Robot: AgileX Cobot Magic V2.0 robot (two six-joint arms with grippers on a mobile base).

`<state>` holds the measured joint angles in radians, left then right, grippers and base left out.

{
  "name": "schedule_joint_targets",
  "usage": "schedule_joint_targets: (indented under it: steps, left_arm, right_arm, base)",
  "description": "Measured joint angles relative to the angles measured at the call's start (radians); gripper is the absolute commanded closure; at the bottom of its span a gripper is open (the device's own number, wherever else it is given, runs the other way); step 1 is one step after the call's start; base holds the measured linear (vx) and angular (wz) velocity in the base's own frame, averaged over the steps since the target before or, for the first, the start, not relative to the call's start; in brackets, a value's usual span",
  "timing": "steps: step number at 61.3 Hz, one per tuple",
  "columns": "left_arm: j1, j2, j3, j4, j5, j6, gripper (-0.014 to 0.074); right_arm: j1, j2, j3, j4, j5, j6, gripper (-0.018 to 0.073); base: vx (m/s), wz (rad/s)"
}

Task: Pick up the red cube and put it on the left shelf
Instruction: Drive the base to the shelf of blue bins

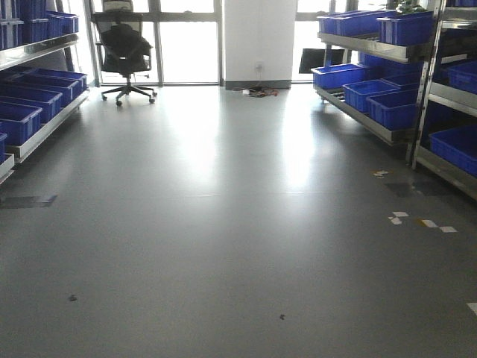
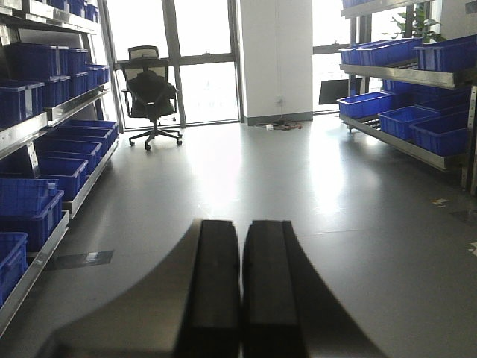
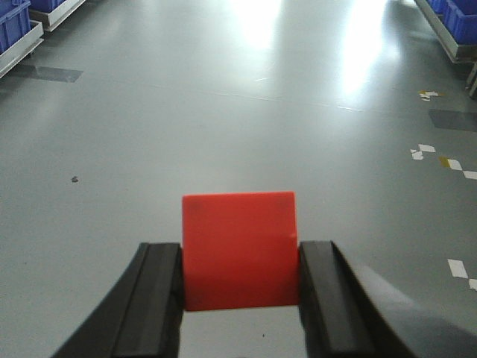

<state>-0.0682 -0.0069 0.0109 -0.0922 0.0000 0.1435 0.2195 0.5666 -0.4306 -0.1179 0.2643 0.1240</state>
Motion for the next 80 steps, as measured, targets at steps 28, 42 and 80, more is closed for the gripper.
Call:
schedule_joint_targets:
  steps: [28, 42, 80]
  left_arm:
    - [0.000, 0.000, 0.000, 0.000, 0.000, 0.000, 0.0491]
    - [0.000, 0.000, 0.000, 0.000, 0.000, 0.000, 0.0491]
    - [0.000, 0.000, 0.000, 0.000, 0.000, 0.000, 0.0491]
  right_arm:
    - [0.000, 0.000, 0.000, 0.000, 0.000, 0.000, 0.0494]
    - [0.000, 0.000, 0.000, 0.000, 0.000, 0.000, 0.0494]
    - [0.000, 0.000, 0.000, 0.000, 0.000, 0.000, 0.0494]
  base:
    - [0.17, 0.03]
    - [0.30, 0.09]
    - [0.45, 0.16]
